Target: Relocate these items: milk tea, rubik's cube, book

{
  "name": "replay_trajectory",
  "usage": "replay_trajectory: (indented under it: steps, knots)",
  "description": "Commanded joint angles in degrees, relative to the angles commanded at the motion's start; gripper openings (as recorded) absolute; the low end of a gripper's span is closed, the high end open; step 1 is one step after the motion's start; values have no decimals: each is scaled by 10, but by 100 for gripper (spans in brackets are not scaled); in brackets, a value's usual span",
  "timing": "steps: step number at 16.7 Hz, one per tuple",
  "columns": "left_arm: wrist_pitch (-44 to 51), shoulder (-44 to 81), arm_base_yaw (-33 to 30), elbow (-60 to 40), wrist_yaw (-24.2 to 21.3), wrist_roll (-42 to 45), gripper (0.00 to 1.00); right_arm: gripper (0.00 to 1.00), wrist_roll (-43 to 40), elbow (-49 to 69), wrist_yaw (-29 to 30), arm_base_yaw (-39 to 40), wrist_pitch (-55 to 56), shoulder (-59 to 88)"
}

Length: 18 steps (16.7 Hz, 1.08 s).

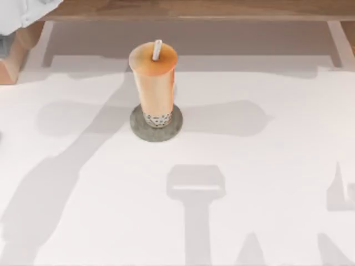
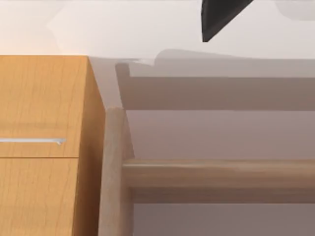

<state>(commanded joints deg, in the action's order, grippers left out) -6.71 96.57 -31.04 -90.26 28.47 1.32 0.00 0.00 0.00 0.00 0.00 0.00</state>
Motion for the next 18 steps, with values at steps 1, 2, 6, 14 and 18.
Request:
replay_trajectory:
  steps: [1,2,6,14,18]
  knots:
    - [-4,1,0,0,5,-2,0,100,0,0,0,0,0,0]
    - [-4,1,0,0,5,-2,0,100,0,0,0,0,0,0]
    - [-2,-1,0,0,3,0,0,100,0,0,0,0,0,0]
    - [28,90,38,-138,-38,4,0,100,0,0,0,0,0,0]
    - [48,160,55,-224,-56,2,0,100,0,0,0,0,0,0]
